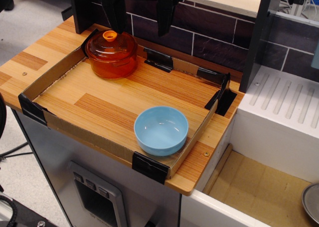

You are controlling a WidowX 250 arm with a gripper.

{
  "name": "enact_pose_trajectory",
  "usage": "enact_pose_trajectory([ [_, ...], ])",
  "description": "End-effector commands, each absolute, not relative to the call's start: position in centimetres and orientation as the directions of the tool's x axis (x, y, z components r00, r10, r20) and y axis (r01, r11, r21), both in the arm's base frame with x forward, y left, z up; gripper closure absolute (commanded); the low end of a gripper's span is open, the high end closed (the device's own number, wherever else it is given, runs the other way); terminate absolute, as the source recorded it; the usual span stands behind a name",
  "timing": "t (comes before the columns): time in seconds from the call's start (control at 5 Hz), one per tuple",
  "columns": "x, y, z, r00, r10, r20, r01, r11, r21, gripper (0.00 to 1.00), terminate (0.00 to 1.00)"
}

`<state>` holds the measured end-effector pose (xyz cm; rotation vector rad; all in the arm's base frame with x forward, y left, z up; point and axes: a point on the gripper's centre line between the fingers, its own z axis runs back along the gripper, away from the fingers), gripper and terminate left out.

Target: Take lid off pot

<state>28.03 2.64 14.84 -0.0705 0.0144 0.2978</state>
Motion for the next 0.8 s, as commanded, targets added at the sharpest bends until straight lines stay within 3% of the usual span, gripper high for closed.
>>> enact_pose_trajectory([
  [0.0,28.0,2.6,14.8,0.956,0.293,-0.025,-0.294,0.954,-0.067,0.00,0.00],
  [0.2,29.3,4.8,13.2,0.954,0.293,-0.066,-0.297,0.953,-0.056,0.00,0.00],
  [0.4,30.4,7.1,11.7,0.947,0.320,0.016,-0.319,0.947,-0.030,0.00,0.00],
  [0.6,32.0,9.8,12.3,0.936,0.350,0.049,-0.348,0.936,-0.043,0.00,0.00],
])
